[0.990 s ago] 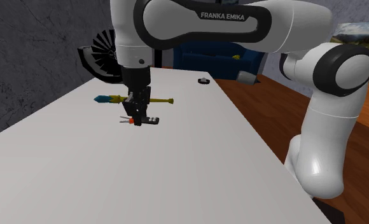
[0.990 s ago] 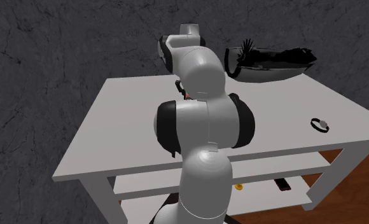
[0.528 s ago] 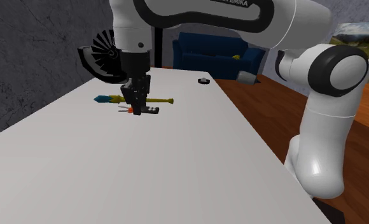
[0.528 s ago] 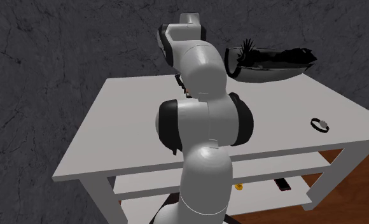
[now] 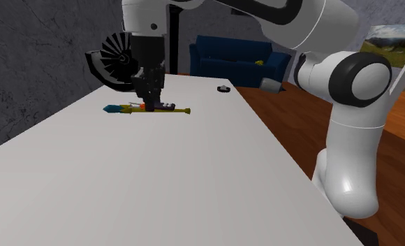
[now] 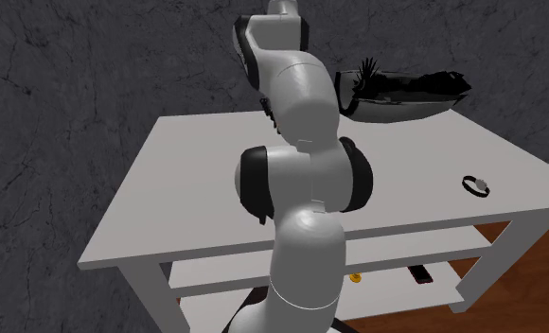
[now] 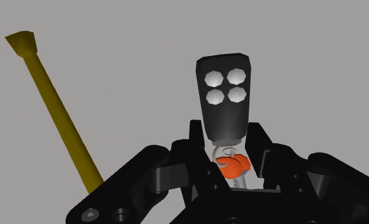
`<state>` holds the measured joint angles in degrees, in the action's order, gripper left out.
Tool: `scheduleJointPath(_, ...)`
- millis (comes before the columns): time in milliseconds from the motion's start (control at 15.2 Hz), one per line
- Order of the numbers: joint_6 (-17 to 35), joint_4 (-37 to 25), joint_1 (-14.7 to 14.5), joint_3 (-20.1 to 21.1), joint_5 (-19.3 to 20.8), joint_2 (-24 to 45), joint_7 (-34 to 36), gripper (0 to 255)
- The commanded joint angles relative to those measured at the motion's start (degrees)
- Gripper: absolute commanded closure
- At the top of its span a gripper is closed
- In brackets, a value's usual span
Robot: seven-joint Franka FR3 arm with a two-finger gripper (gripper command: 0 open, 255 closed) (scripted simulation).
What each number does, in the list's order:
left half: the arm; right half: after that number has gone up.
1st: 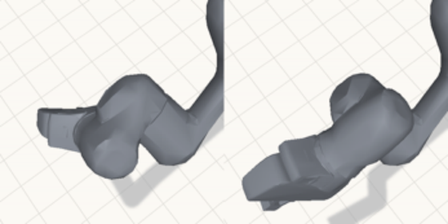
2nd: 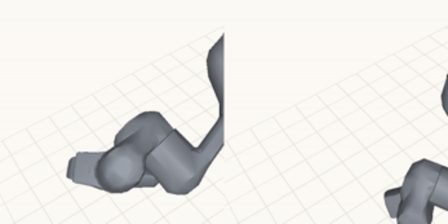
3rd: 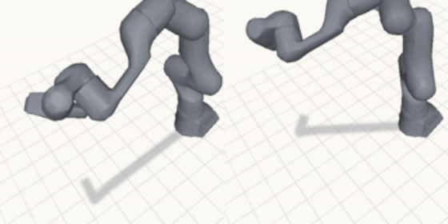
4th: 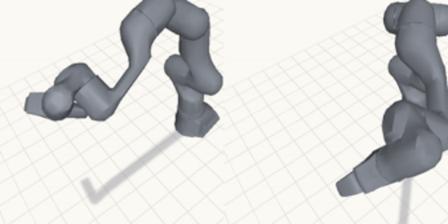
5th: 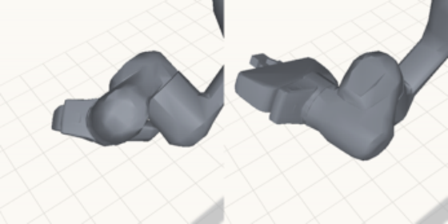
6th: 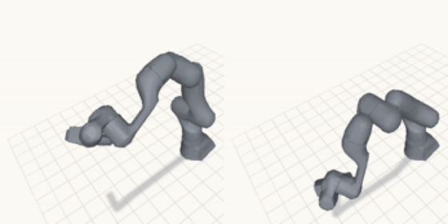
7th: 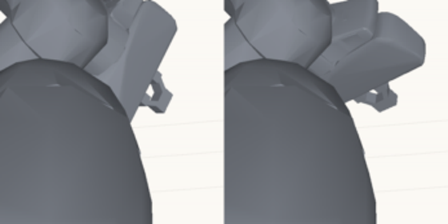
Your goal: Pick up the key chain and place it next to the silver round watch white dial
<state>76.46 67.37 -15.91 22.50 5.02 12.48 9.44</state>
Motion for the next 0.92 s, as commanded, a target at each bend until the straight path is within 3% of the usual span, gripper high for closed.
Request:
scheduleJointPath(0, -2.1, -3.2, -0.5, 0.1, 0.5, 1.2, 0.2, 255)
scheduleJointPath(66, -3.1, -4.8, -0.7, 0.2, 0.8, 1.8, 0.3, 255)
scheduleJointPath(396, 0.3, 7.3, 5.4, -2.7, -2.8, -7.6, -7.2, 255)
scheduleJointPath(858, 2.5, 17.8, 11.2, -8.1, -5.1, -16.5, -17.9, 255)
